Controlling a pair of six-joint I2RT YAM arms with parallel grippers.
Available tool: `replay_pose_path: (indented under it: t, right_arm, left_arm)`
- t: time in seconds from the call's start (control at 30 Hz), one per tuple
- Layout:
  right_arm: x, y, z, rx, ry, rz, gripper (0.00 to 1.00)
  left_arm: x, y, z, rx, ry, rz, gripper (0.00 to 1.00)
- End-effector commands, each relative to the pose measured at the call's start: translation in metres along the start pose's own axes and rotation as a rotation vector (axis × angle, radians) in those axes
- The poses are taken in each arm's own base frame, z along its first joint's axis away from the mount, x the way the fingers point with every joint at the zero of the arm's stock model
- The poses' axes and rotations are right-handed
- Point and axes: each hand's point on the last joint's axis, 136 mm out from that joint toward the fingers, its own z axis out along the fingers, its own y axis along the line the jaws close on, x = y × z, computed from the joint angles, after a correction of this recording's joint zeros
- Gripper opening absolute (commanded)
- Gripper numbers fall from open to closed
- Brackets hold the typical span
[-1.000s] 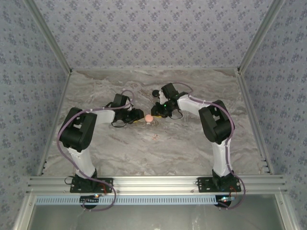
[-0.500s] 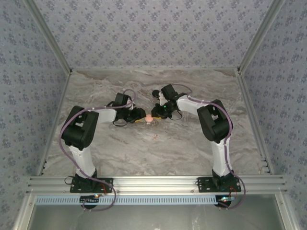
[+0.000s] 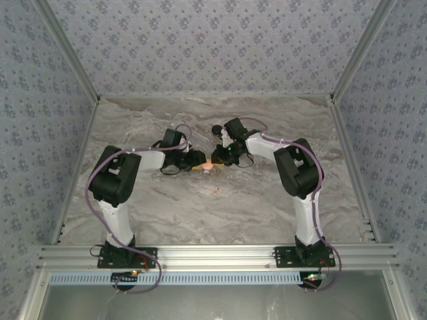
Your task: Insert wireless bluetooth earbuds into charging case
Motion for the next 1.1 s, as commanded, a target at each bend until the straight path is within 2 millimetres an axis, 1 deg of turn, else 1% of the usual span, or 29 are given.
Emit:
replay_pose_path:
  t: [0.0,0.1,0.27,0.4,0.43,0.57,0.63,0.67,0.8,0.87,0.97,1.0,1.03,1.07]
  right_arm:
    - [0.005,-0.01,0.007,0.014,0.017,0.038,0.2]
    - [0.004,-0.01,0.006,0.01,0.013,0.038,0.2]
    - [0.004,-0.009,0.005,0.009,0.012,0.037,0.2]
    - [0.005,-0.009,0.003,0.012,0.011,0.036,0.2]
    - [0.004,-0.009,0.002,0.013,0.009,0.035,0.2]
    - [0.003,-0.005,-0.006,0.009,-0.017,0.024,0.24]
    - [0.001,-0.002,-0.015,0.007,-0.041,0.012,0.28]
    - [-0.001,-0.001,-0.02,0.003,-0.055,0.006,0.28]
    - [-0.004,0.008,-0.047,-0.027,-0.107,-0.035,0.31]
    - [-0.003,0.014,-0.061,-0.058,-0.129,-0.06,0.32]
    - [-0.004,0.027,-0.088,-0.114,-0.179,-0.111,0.34]
    - [-0.004,0.031,-0.098,-0.135,-0.198,-0.128,0.36]
    - [-0.007,0.039,-0.112,-0.166,-0.226,-0.152,0.37]
    - [0.001,0.036,-0.114,-0.183,-0.222,-0.15,0.38]
  left_arm:
    - [0.007,-0.008,0.006,0.041,0.036,-0.003,0.35]
    - [0.008,-0.009,0.005,0.039,0.036,-0.002,0.34]
    - [0.009,-0.005,0.005,0.016,0.036,-0.004,0.32]
    - [0.008,-0.003,0.004,0.002,0.029,-0.004,0.25]
    - [0.008,-0.003,0.003,0.002,0.027,-0.001,0.23]
    - [0.005,-0.007,0.0,0.011,0.014,0.011,0.22]
    - [0.003,-0.011,-0.004,0.014,-0.002,0.02,0.22]
    - [0.003,-0.013,-0.007,0.017,-0.01,0.027,0.23]
    - [-0.003,-0.032,-0.024,0.053,-0.055,0.071,0.24]
    - [-0.005,-0.045,-0.035,0.079,-0.076,0.106,0.24]
    - [-0.008,-0.072,-0.056,0.14,-0.119,0.173,0.25]
    - [-0.008,-0.081,-0.063,0.163,-0.133,0.197,0.26]
    - [-0.008,-0.09,-0.071,0.186,-0.147,0.222,0.26]
    - [-0.009,-0.099,-0.078,0.206,-0.161,0.245,0.26]
